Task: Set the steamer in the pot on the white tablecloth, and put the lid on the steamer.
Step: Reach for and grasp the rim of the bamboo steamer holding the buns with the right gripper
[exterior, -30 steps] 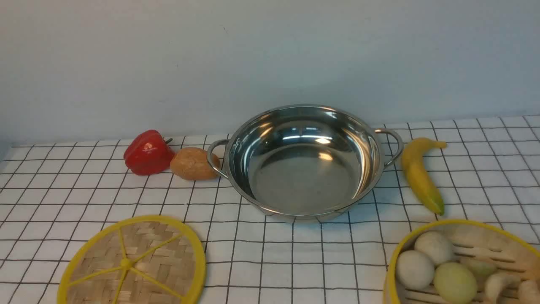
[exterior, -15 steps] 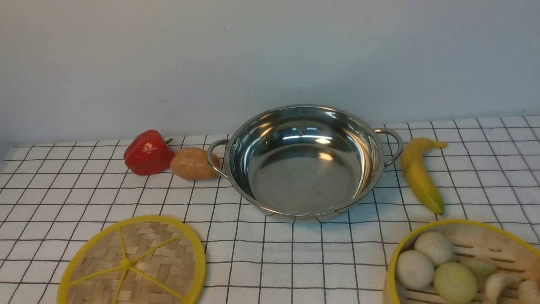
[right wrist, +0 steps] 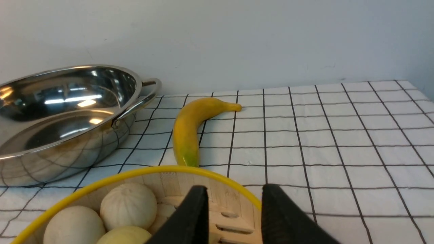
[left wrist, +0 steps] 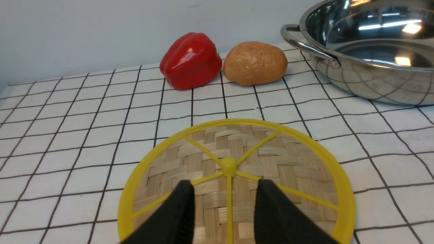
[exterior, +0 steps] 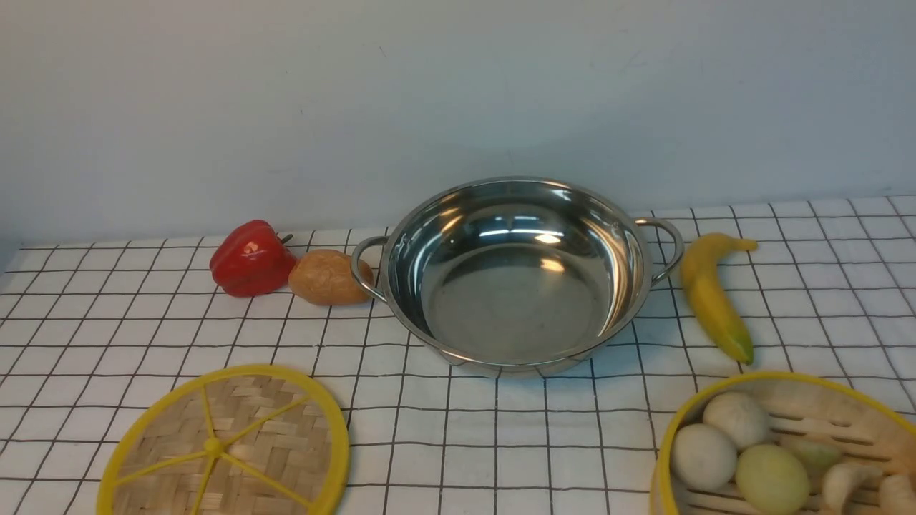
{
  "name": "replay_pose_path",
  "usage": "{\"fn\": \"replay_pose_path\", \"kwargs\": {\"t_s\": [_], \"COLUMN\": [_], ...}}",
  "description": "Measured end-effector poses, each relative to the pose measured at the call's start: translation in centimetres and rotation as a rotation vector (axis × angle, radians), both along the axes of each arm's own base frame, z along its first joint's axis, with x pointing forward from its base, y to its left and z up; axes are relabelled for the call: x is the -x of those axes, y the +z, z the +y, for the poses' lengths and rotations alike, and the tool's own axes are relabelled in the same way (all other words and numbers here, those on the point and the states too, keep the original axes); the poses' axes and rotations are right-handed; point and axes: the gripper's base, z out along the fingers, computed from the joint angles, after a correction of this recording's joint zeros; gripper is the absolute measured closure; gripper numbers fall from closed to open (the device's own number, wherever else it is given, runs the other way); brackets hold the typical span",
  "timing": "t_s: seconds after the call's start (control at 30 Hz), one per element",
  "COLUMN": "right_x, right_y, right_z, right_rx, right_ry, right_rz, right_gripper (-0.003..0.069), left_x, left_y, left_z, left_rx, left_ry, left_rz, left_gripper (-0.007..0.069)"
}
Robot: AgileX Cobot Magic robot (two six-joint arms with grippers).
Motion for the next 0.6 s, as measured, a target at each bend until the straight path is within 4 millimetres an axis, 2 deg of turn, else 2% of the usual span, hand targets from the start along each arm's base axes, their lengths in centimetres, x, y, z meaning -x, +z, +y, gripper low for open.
{"fn": "replay_pose_path", "kwargs": {"t_s": [0.07, 0.13, 0.2, 0.3, 0.37, 0.53, 0.6], "right_x": [0.0, 0.2, 1.1, 1.9, 2.9, 3.4, 3.1], "right_y": [0.3, 2.0, 6.0, 8.3, 10.7, 12.8, 12.8], "right_z": [0.1, 0.1, 0.1, 0.1, 0.2, 0.8, 1.0], "right_rx": [-0.020, -0.073, -0.071, -0.070, -0.093, -0.167, -0.178], "right_ry": [0.004, 0.010, 0.016, 0.019, 0.031, 0.086, 0.098], "right_rz": [-0.025, -0.080, -0.156, -0.119, 0.006, 0.111, 0.175], "right_gripper": [0.0417, 0.0417, 0.0417, 0.0417, 0.0417, 0.0417, 0.0417], "left_x": [0.0, 0.0, 0.0, 0.0, 0.0, 0.0, 0.0], "left_y": [0.0, 0.0, 0.0, 0.0, 0.0, 0.0, 0.0], "left_z": [0.0, 0.0, 0.0, 0.0, 0.0, 0.0, 0.0], "left_rx": [0.000, 0.000, 0.000, 0.000, 0.000, 0.000, 0.000], "left_ry": [0.000, 0.000, 0.000, 0.000, 0.000, 0.000, 0.000], "left_rz": [0.000, 0.000, 0.000, 0.000, 0.000, 0.000, 0.000], "left_gripper": [0.0382, 0.0382, 0.0382, 0.0382, 0.0382, 0.0382, 0.0382]}}
